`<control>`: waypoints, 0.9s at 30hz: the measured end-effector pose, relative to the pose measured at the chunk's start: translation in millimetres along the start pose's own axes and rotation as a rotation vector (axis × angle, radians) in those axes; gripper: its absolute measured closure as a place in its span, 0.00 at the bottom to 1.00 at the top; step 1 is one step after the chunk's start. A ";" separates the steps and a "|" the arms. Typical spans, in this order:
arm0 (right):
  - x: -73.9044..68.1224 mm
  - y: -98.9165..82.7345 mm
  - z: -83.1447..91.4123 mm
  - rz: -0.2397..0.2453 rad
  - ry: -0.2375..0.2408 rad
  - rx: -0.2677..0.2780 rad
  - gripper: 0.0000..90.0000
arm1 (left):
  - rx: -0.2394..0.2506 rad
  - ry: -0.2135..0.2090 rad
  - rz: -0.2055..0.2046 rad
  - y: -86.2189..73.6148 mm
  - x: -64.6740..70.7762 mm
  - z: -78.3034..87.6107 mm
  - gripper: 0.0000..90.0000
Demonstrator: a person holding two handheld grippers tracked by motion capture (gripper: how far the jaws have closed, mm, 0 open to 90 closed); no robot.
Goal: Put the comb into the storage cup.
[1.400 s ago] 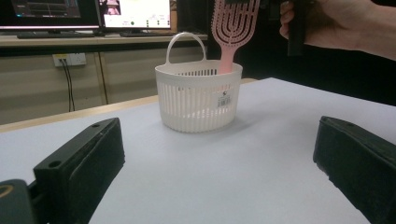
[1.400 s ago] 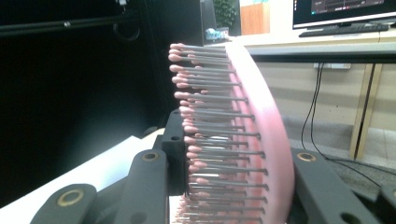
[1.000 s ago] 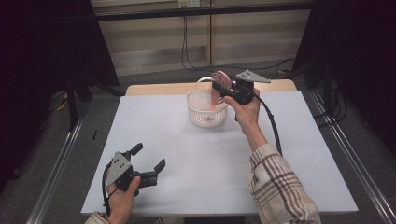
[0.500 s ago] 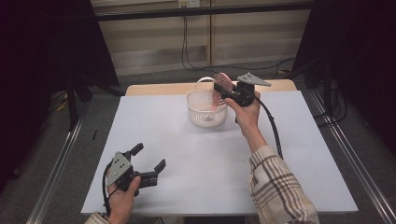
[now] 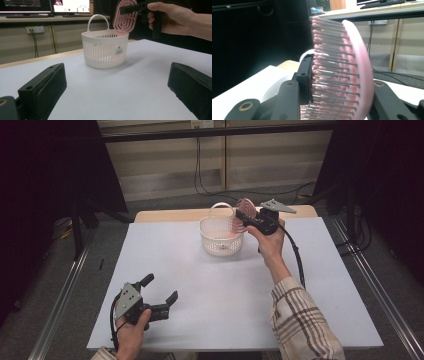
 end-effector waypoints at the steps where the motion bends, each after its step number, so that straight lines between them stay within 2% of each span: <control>1: 1.4 -0.4 0.1 -0.003 -0.002 -0.004 0.67 | -0.003 0.001 -0.002 -0.2 0.0 0.1 0.02; 11: 5.5 -3.3 -1.0 -0.001 -0.021 -0.032 0.63 | -0.014 0.002 -0.007 -0.9 -0.1 -0.2 0.02; 15: 3.5 -3.2 -2.3 0.001 -0.005 -0.031 0.64 | -0.011 0.002 -0.005 -0.8 -0.2 -0.4 0.02; 17: 3.2 -3.7 -3.2 0.003 -0.011 -0.033 0.63 | -0.014 0.000 -0.006 -1.0 -0.2 -0.5 0.02; 27: 8.7 -5.5 -7.0 -0.026 -0.033 -0.046 0.61 | -0.015 -0.005 0.001 -1.6 -0.2 -1.5 0.02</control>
Point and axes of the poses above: each handheld gripper's, and its own axes: z roughly backward along the jaws, y roughly out of its top, x roughly to its right, the point moved 3 cm from there along -z, roughly forward along the jaws, and after that the axes turned 15 degrees about -y, right-handed, at the moved point
